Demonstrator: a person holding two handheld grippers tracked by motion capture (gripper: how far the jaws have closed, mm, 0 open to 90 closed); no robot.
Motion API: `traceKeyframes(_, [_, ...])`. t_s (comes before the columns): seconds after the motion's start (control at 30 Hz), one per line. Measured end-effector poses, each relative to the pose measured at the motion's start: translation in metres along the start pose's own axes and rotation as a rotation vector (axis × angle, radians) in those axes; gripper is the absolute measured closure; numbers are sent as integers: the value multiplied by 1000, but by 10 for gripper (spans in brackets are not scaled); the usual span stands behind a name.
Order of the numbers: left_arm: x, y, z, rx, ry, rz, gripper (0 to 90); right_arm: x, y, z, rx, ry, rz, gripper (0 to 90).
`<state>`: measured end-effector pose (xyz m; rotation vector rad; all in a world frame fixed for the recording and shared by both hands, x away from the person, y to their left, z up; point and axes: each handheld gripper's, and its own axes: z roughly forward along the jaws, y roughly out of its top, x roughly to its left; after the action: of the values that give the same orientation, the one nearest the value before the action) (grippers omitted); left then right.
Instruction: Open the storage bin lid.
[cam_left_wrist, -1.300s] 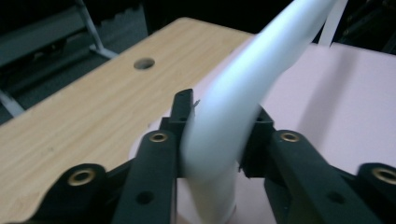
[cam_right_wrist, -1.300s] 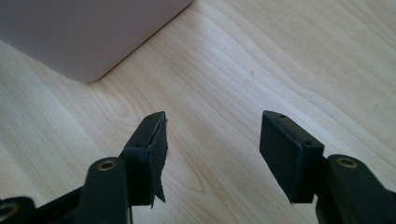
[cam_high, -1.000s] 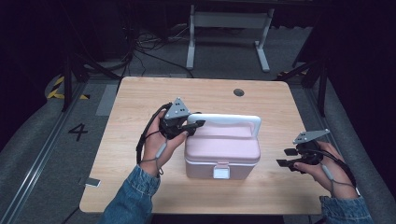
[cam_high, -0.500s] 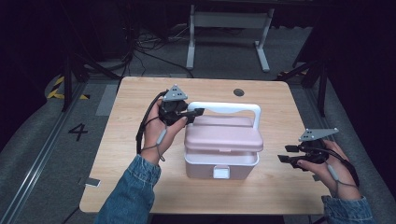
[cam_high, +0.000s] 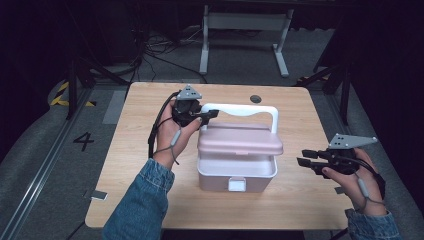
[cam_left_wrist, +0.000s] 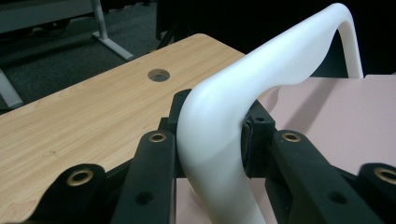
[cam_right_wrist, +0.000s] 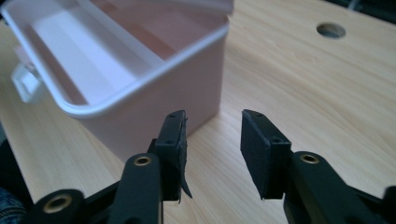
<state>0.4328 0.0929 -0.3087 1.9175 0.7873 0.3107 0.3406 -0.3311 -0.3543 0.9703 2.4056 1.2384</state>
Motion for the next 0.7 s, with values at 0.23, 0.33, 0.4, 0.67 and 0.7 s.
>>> traceKeyframes(0.23, [0, 2, 1, 4, 4, -1, 712, 12, 11, -3, -71, 73, -37, 790])
traceKeyframes(0.33, [1, 3, 1, 7, 9, 4, 713, 22, 19, 2, -92, 111, -70, 900])
traceKeyframes(0.4, [1, 3, 2, 10, 10, 3, 712, 27, 22, 8, -104, 143, -83, 900])
traceKeyframes(0.67, [1, 3, 1, 14, 10, 2, 707, 38, 24, 30, -150, 225, -121, 900])
traceKeyframes(0.7, [1, 3, 1, 14, 10, 2, 705, 41, 25, 32, -169, 235, -122, 900])
